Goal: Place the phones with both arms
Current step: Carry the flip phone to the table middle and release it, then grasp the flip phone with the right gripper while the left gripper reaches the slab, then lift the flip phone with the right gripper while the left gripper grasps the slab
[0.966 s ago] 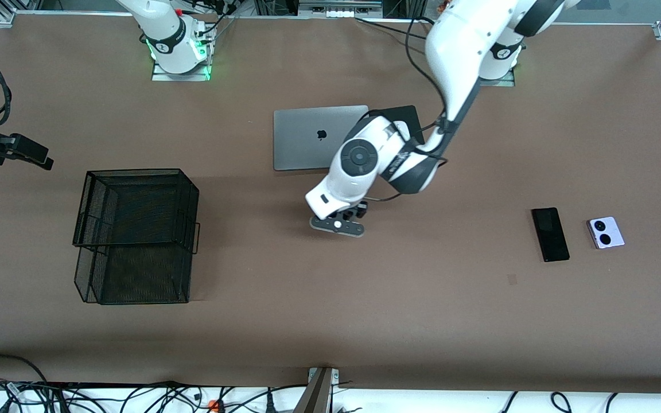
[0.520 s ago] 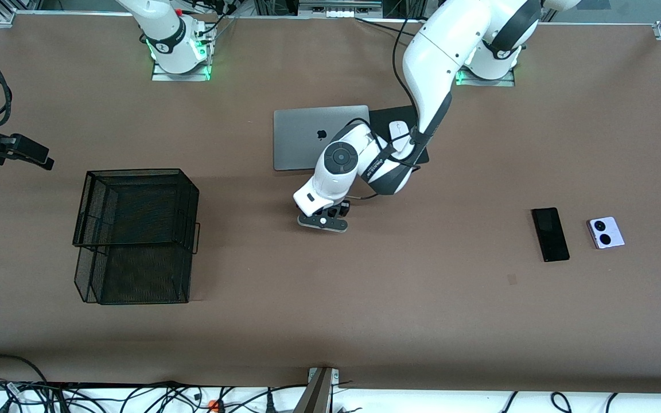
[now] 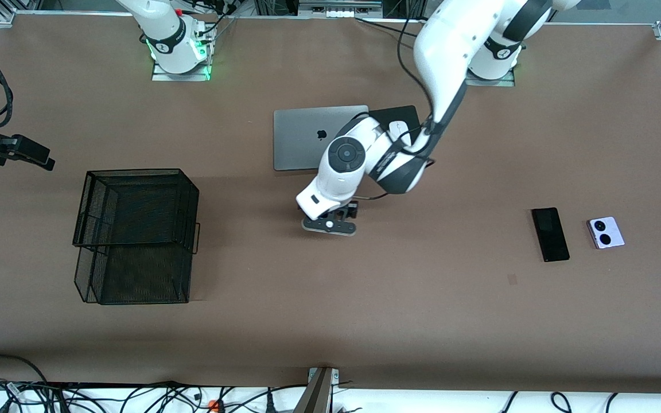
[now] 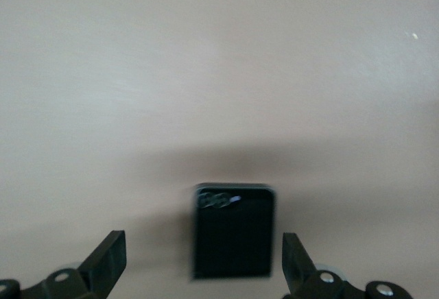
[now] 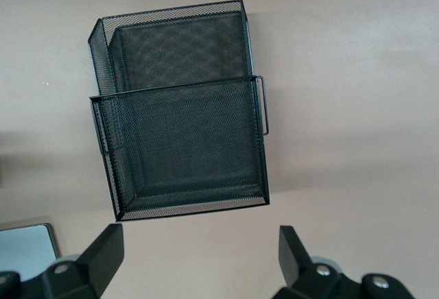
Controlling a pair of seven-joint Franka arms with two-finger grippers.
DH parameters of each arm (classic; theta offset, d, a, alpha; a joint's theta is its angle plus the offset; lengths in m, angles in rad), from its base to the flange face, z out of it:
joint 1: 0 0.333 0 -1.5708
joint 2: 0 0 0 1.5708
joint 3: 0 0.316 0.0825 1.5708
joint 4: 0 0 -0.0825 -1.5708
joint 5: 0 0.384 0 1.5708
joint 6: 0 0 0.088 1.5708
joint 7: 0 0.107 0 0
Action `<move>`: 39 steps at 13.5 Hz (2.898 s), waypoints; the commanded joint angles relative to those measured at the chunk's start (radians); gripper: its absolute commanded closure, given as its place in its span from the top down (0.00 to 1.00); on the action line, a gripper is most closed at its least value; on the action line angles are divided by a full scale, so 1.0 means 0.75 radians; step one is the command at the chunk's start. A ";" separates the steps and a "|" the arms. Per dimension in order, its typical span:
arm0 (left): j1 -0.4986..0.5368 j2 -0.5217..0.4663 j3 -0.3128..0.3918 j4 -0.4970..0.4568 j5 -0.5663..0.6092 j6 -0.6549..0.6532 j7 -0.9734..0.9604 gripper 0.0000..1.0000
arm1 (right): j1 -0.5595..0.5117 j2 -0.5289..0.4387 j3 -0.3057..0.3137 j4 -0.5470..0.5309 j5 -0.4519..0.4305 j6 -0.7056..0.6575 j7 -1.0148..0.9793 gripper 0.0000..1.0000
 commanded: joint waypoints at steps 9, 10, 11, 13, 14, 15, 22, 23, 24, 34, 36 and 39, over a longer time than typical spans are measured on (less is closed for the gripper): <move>0.489 -0.506 0.010 -0.049 0.087 -0.767 0.618 1.00 | 0.457 0.194 0.016 0.002 0.022 0.278 0.421 1.00; 0.532 -0.549 0.008 -0.049 0.114 -0.786 0.641 1.00 | 0.537 0.245 0.016 0.004 0.014 0.335 0.552 1.00; 0.553 -0.588 0.008 -0.047 0.130 -0.800 0.645 1.00 | 0.633 0.304 0.014 0.020 0.003 0.394 0.666 1.00; 0.631 -0.637 0.008 -0.033 0.133 -0.845 0.643 1.00 | 0.770 0.445 0.010 0.138 -0.003 0.446 0.855 1.00; 0.659 -0.647 0.008 -0.030 0.133 -0.851 0.643 1.00 | 0.826 0.517 0.010 0.210 -0.005 0.448 0.961 1.00; 0.688 -0.664 0.005 -0.028 0.137 -0.852 0.653 1.00 | 0.879 0.574 0.010 0.265 -0.031 0.446 1.037 1.00; 0.696 -0.688 0.005 -0.024 0.196 -0.884 0.661 1.00 | 1.016 0.851 0.002 0.395 -0.078 0.609 1.453 1.00; 0.696 -0.692 0.005 -0.026 0.196 -0.886 0.661 1.00 | 1.016 0.865 0.000 0.393 -0.078 0.612 1.500 1.00; 0.698 -0.692 0.005 -0.028 0.194 -0.892 0.661 1.00 | 1.010 0.873 0.000 0.388 -0.076 0.612 1.547 1.00; 0.862 -0.703 0.007 -0.451 0.220 -0.517 0.669 1.00 | 1.018 1.051 -0.003 0.339 -0.140 0.855 1.604 1.00; 0.888 -0.672 0.008 -0.553 0.220 -0.378 0.669 1.00 | 1.024 1.049 0.000 0.309 -0.140 0.851 1.539 1.00; 0.968 -0.643 0.008 -0.723 0.239 -0.132 0.749 1.00 | 1.053 1.049 0.000 0.274 -0.136 0.847 1.467 1.00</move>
